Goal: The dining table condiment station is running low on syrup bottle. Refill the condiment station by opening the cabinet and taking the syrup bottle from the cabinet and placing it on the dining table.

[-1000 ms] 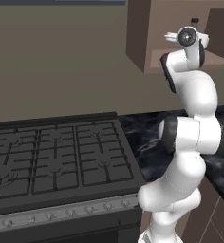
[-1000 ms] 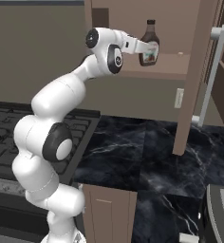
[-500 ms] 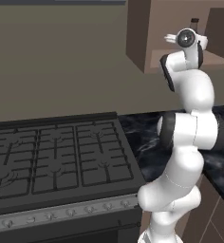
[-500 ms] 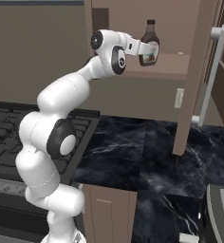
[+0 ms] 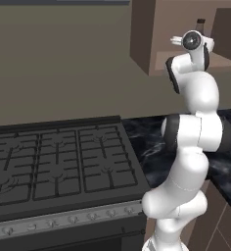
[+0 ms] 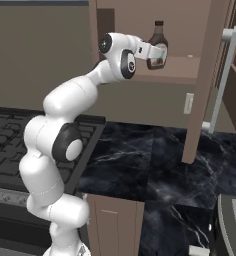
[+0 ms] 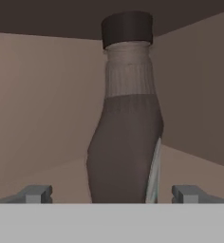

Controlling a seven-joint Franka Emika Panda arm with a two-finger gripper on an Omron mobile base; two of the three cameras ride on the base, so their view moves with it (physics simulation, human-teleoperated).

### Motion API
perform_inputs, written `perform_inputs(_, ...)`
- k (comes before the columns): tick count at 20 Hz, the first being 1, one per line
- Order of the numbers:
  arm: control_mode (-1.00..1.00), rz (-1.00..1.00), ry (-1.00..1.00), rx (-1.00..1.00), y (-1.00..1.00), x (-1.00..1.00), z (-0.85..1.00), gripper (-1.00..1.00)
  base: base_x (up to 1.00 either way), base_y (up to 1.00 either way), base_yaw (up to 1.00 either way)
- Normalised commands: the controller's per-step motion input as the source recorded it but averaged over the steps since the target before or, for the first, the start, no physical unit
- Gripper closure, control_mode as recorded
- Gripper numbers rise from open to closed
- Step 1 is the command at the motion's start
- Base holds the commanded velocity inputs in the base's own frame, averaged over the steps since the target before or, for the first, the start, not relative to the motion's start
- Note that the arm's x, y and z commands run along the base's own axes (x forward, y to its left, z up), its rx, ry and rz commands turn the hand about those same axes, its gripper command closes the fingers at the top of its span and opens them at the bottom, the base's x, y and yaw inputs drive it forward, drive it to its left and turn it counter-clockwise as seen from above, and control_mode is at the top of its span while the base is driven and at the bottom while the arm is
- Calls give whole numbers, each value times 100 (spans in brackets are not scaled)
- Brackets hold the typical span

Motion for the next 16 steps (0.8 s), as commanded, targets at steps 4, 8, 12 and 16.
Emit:
perform_inputs(4, -100, 0, 0, 0, -15, 9, -6, -100, 0, 0, 0)
perform_inputs(8, -100, 0, 0, 0, -21, 6, -7, -100, 0, 0, 0)
perform_inputs(12, -100, 0, 0, 0, -17, 5, -5, -100, 0, 0, 0)
perform_inputs(16, -100, 0, 2, 0, -3, 4, -12, 100, 0, 0, 0)
